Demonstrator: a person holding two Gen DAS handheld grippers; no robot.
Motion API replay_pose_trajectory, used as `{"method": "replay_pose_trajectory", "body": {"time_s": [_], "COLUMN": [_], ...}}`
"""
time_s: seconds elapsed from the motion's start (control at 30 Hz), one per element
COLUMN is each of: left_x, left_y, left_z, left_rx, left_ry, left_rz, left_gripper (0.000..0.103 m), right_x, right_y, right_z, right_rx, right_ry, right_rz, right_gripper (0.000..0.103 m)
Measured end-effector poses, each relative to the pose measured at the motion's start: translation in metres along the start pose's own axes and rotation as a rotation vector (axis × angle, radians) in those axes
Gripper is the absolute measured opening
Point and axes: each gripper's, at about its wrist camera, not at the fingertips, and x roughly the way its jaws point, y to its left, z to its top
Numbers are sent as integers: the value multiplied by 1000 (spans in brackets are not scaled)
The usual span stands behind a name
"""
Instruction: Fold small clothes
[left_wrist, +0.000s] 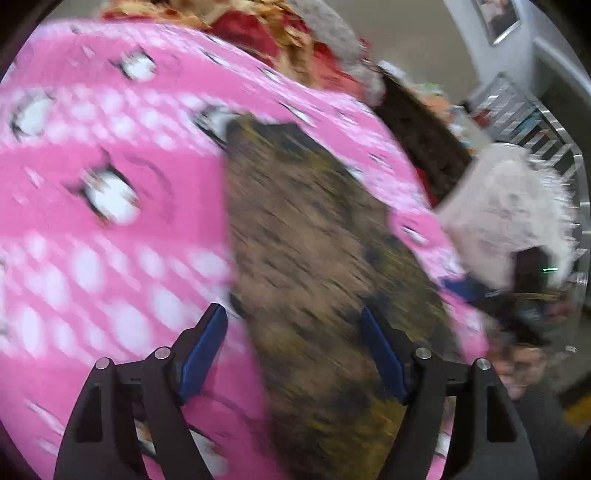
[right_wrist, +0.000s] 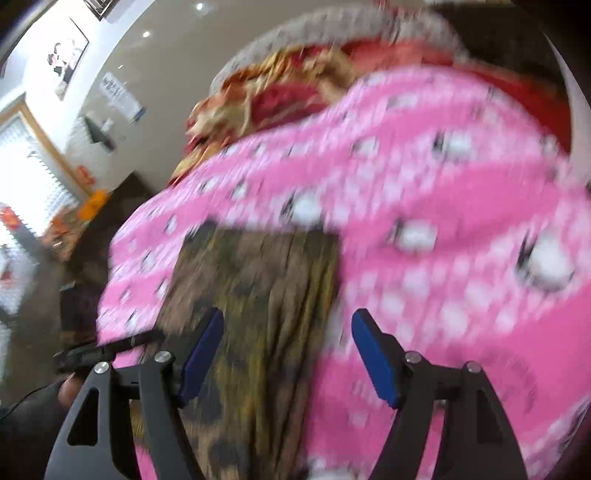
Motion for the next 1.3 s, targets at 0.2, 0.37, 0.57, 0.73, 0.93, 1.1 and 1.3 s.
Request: {"method": "replay_pose_trajectory", "body": {"time_s": [0.2, 0.37, 0.57, 0.73, 0.93, 1.1, 1.3], "left_x": [0, 0, 2, 5, 3, -12, -56], "left_y": [5, 10, 5, -3, 10, -15, 7], "left_z": [2, 5, 5, 3, 1, 1, 10], "left_rx": [-40, -64, -31, 13, -50, 58, 84], "left_ry": [21, 13, -9, -36, -77, -120, -168], "left_rz": [-71, -85, -60, -14, 37, 120, 157], "left_gripper": [57, 57, 57, 55, 5, 0, 0], "right_x": [26, 59, 84, 83, 90, 88, 99], "right_y": [-22, -28, -15, -36, -34, -9, 22], "right_z": [-23, 1, 23, 19, 19, 23, 25], "right_rx": [68, 74, -35, 57, 58, 12, -6], "right_ry": [39, 45, 67, 31, 57, 73, 86], "right_rz": [173, 256, 283, 313, 254, 161, 189], "right_gripper": [83, 83, 67, 39, 33, 23, 22]}}
